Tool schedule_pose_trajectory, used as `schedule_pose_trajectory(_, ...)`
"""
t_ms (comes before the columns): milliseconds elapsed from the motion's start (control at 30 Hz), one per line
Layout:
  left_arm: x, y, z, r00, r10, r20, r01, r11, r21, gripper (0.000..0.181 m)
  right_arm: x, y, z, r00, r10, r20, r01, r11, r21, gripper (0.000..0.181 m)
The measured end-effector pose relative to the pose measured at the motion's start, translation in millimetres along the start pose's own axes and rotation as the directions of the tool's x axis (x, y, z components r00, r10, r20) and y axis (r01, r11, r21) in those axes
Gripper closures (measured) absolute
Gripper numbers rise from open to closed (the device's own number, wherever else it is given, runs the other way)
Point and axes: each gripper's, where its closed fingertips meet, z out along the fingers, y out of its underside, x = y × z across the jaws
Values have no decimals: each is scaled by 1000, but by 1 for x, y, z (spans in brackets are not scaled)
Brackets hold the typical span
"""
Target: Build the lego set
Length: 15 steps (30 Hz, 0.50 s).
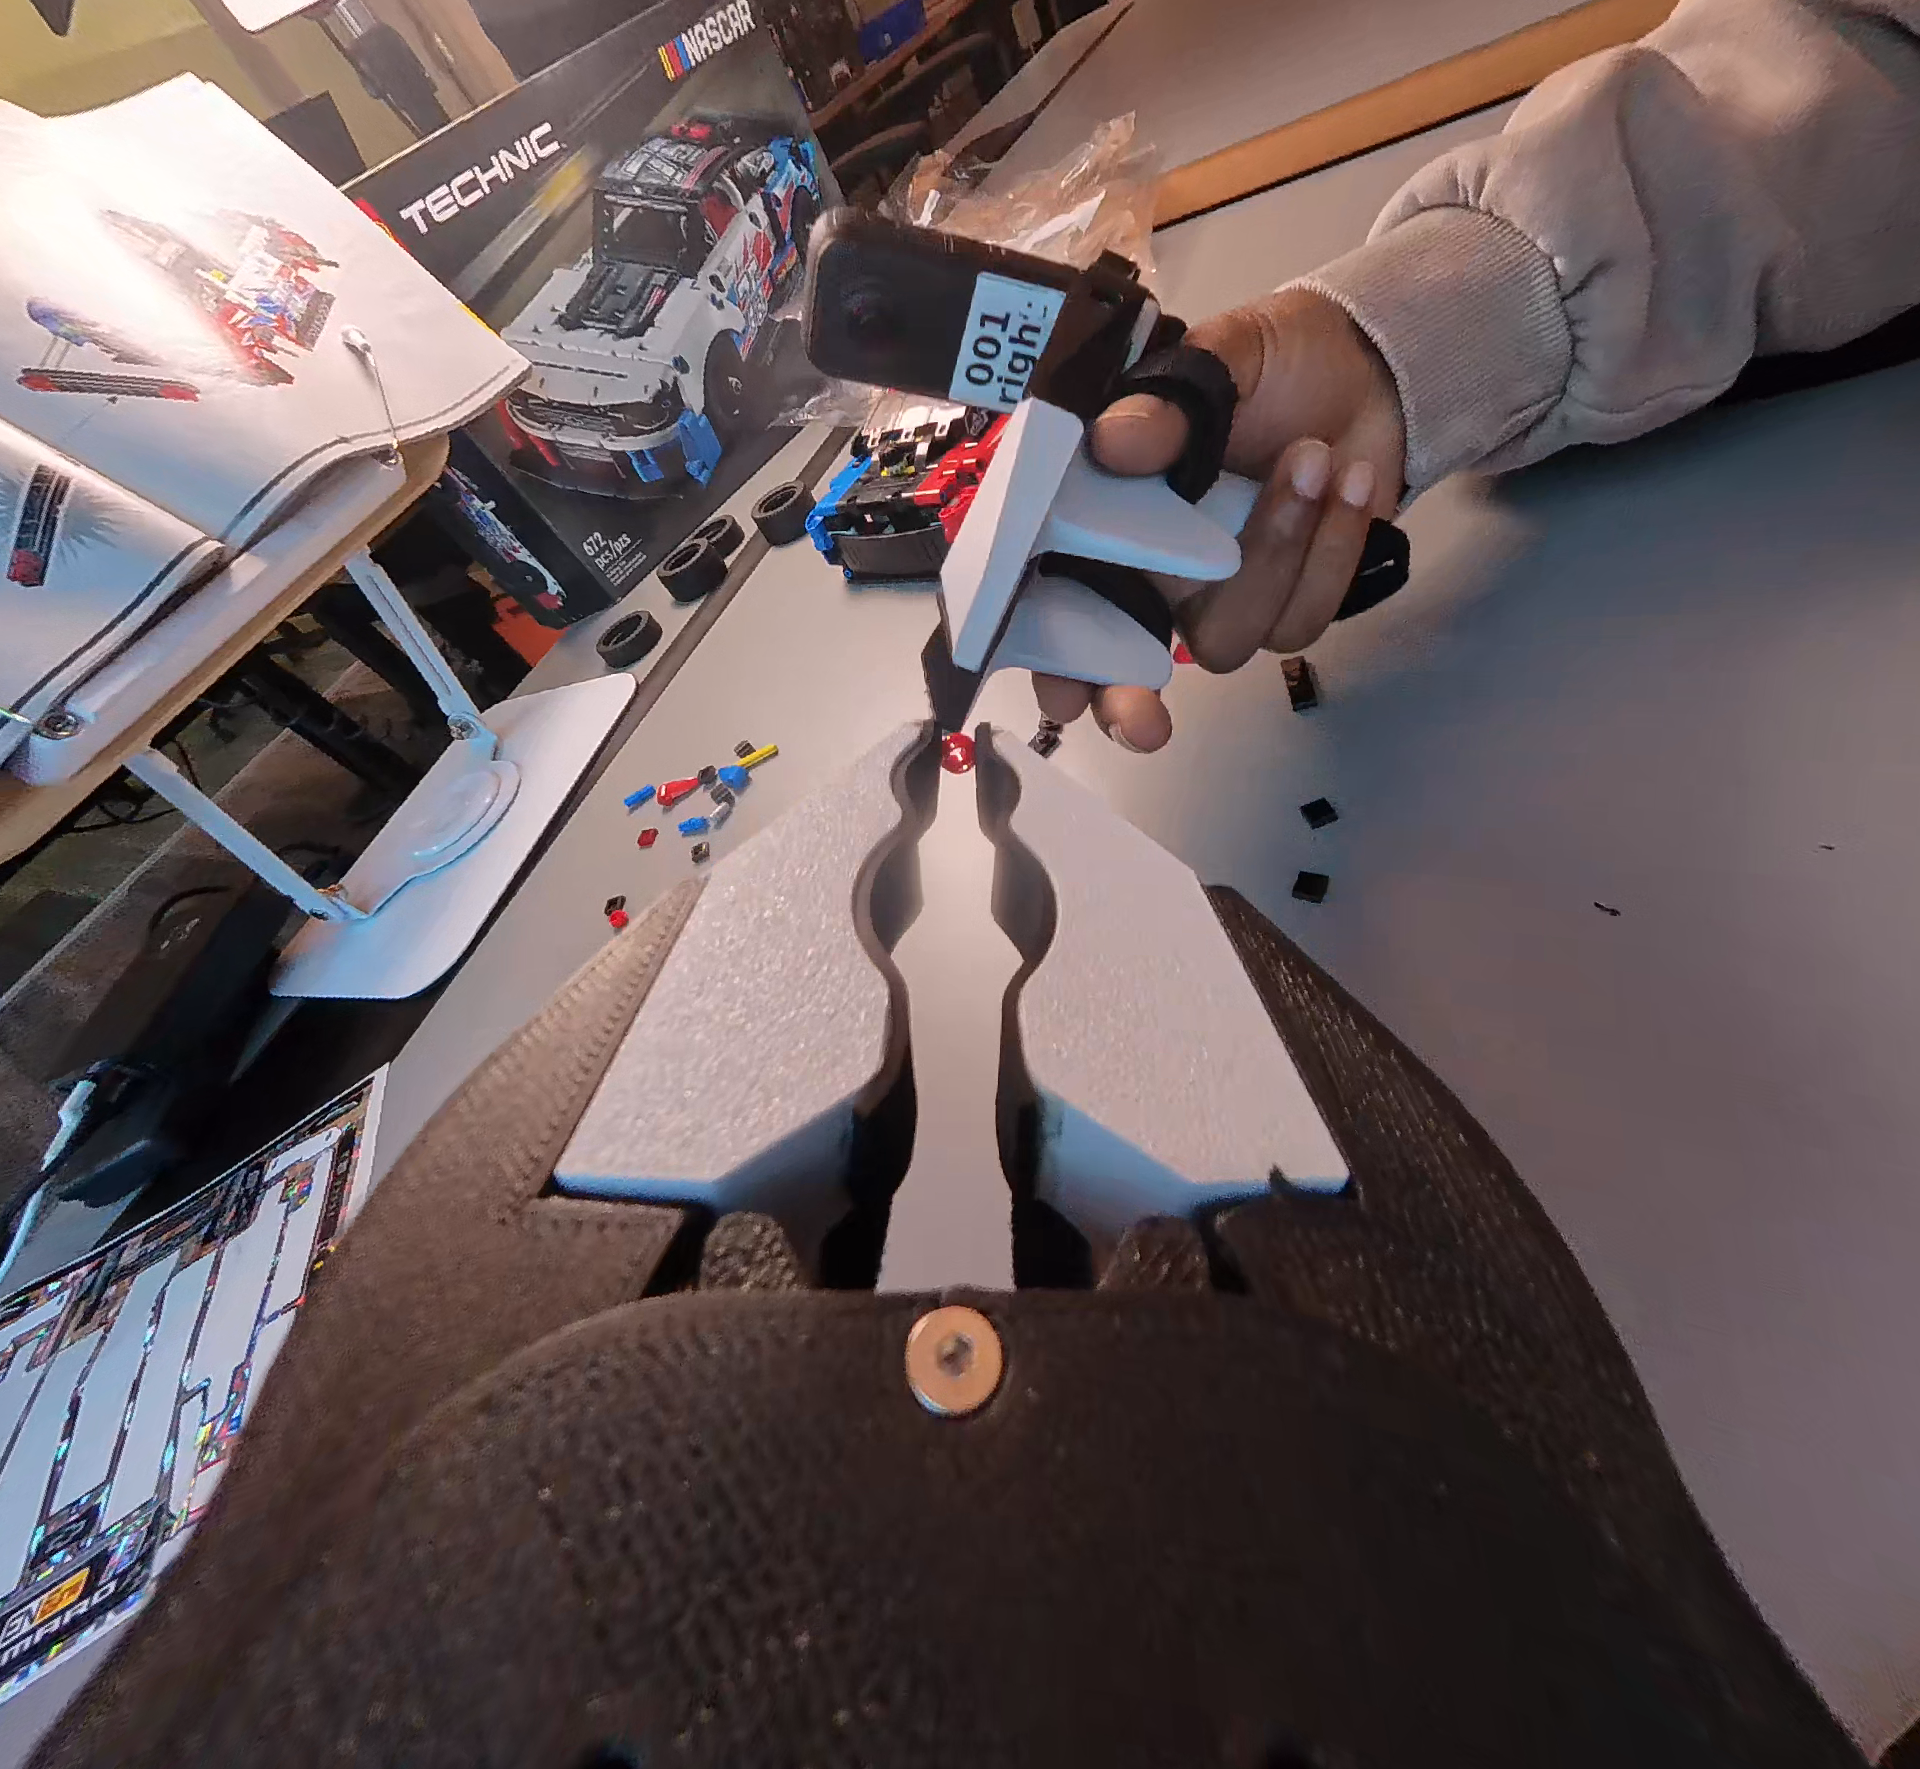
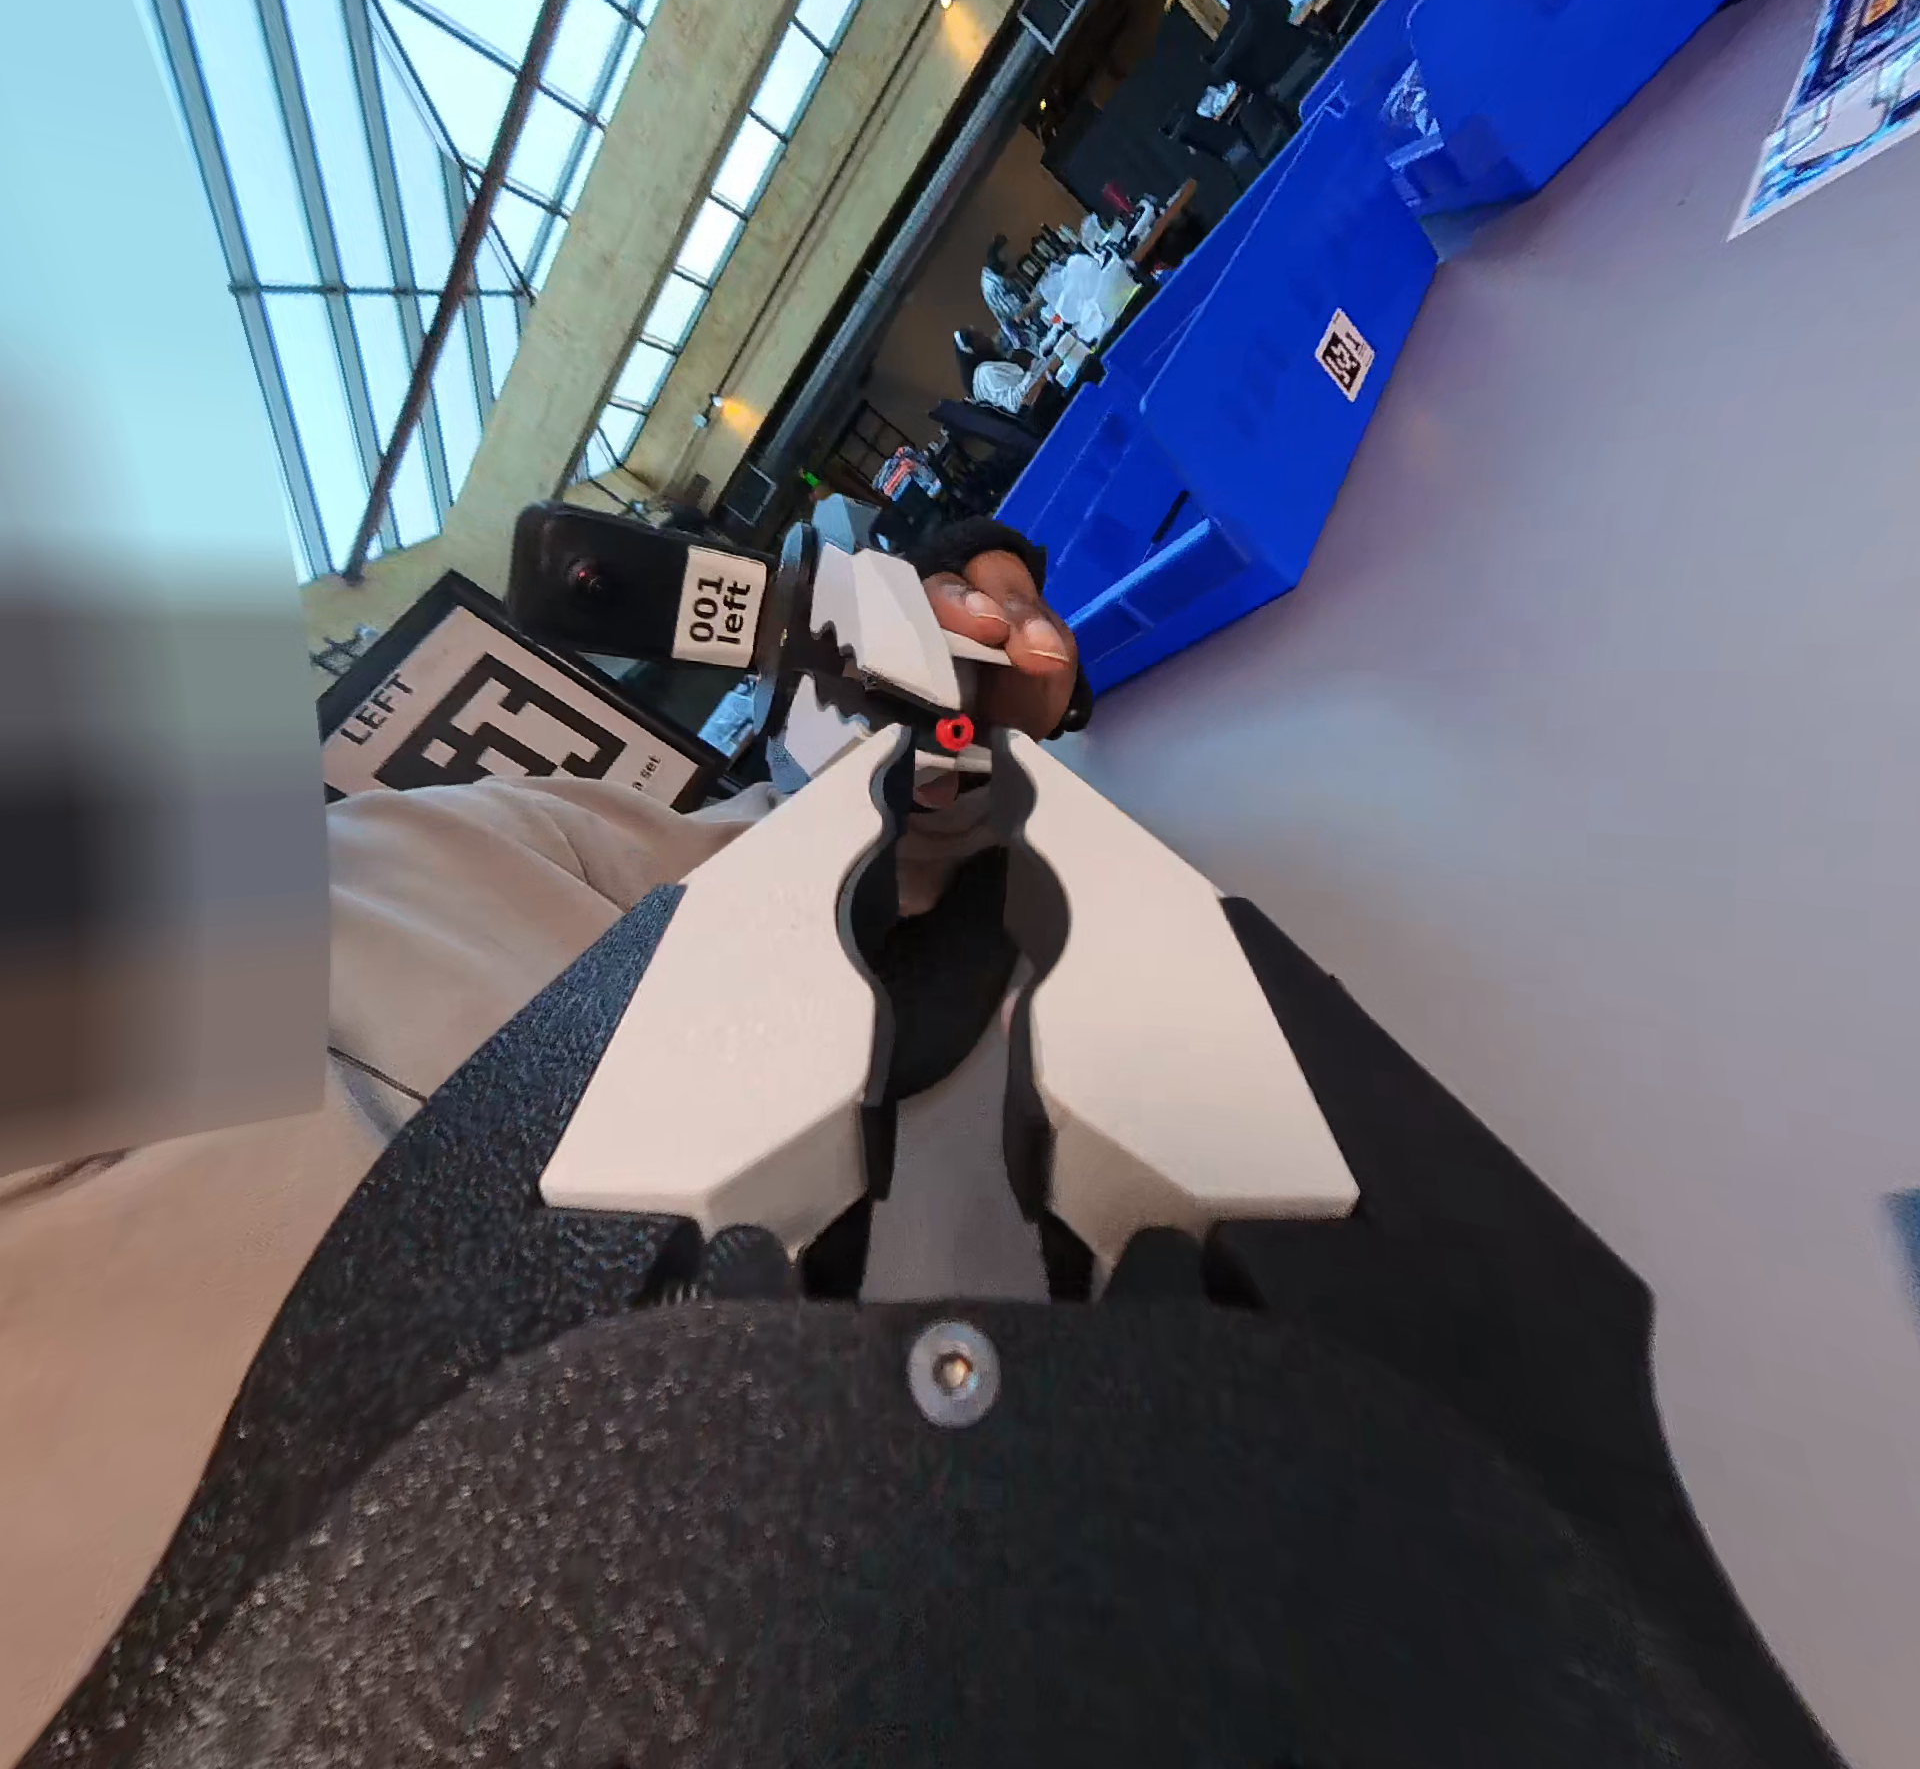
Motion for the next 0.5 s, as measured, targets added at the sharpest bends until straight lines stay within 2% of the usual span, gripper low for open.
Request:
schedule_pose_trajectory(267, 9, 11, 9, 996, 91, -10, -91, 992, -89, 177, 10, 13, 3, 994, -56, -89, 49, 996, -81, 180)
schedule_pose_trajectory(500, 12, 19, 10, 993, 114, -23, -116, 985, -125, 177, 17, 19, 3, 990, -57, -126, 42, 992, -121, 178)
